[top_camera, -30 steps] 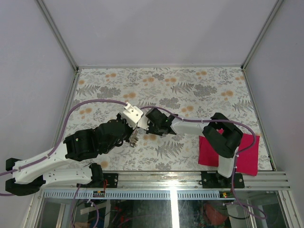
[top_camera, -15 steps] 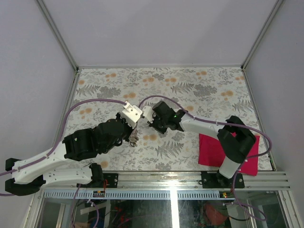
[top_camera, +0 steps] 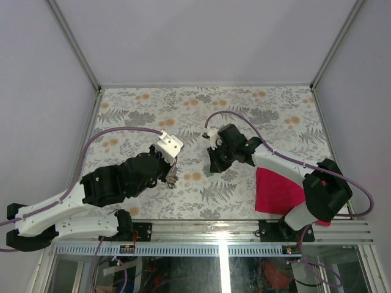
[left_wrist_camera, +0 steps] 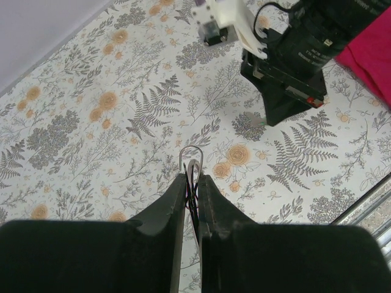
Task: Put the keys on the keyring
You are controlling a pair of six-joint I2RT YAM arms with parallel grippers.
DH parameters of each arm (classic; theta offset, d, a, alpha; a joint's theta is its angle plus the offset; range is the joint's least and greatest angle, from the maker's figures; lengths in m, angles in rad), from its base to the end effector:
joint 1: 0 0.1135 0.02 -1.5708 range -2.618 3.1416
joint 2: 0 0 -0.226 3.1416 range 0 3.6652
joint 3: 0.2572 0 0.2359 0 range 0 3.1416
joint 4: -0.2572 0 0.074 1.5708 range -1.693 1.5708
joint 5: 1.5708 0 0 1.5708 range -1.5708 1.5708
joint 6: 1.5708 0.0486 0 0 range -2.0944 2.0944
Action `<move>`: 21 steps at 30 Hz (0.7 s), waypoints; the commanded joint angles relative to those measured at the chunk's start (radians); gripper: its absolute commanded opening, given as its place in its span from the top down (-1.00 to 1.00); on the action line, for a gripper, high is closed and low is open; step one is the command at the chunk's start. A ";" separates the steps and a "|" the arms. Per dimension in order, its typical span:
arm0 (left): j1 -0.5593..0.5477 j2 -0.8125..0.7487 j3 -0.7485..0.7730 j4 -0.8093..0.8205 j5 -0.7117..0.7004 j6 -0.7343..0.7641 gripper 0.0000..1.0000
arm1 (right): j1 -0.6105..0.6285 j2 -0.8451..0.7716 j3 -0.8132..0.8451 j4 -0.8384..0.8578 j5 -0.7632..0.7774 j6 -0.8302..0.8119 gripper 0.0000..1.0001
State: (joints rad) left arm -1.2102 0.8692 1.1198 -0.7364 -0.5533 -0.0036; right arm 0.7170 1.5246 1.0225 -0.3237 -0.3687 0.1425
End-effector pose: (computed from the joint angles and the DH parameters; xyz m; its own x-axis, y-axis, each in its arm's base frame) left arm 0.0882 -0.1615 0.3470 -0.1670 0.4342 -0.8852 0.6315 0.7366 0.2422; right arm 0.2292 0.2230 0.1943 -0.6617 -0.4011 -0.6335 -0.7104 0.6057 0.3585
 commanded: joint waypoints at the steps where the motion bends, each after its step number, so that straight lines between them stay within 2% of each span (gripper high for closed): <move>1: -0.002 0.007 0.016 0.067 0.004 -0.006 1.00 | 0.005 -0.024 -0.041 -0.104 0.133 0.126 1.00; 6: -0.002 0.021 0.016 0.071 -0.001 -0.011 1.00 | 0.059 0.019 -0.030 -0.164 0.343 0.151 1.00; 15: -0.002 0.036 0.026 0.071 0.010 -0.030 1.00 | 0.145 0.189 0.031 -0.156 0.469 0.158 0.99; 18: -0.002 0.038 0.028 0.068 0.012 -0.038 1.00 | 0.159 0.220 0.057 -0.144 0.472 0.157 0.89; 21: -0.002 0.037 0.026 0.066 0.010 -0.043 1.00 | 0.165 0.222 0.071 -0.140 0.472 0.160 0.65</move>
State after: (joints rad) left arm -1.2102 0.9104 1.1198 -0.7345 -0.5423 -0.0273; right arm 0.8677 1.7256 1.0431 -0.4763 0.0624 0.2916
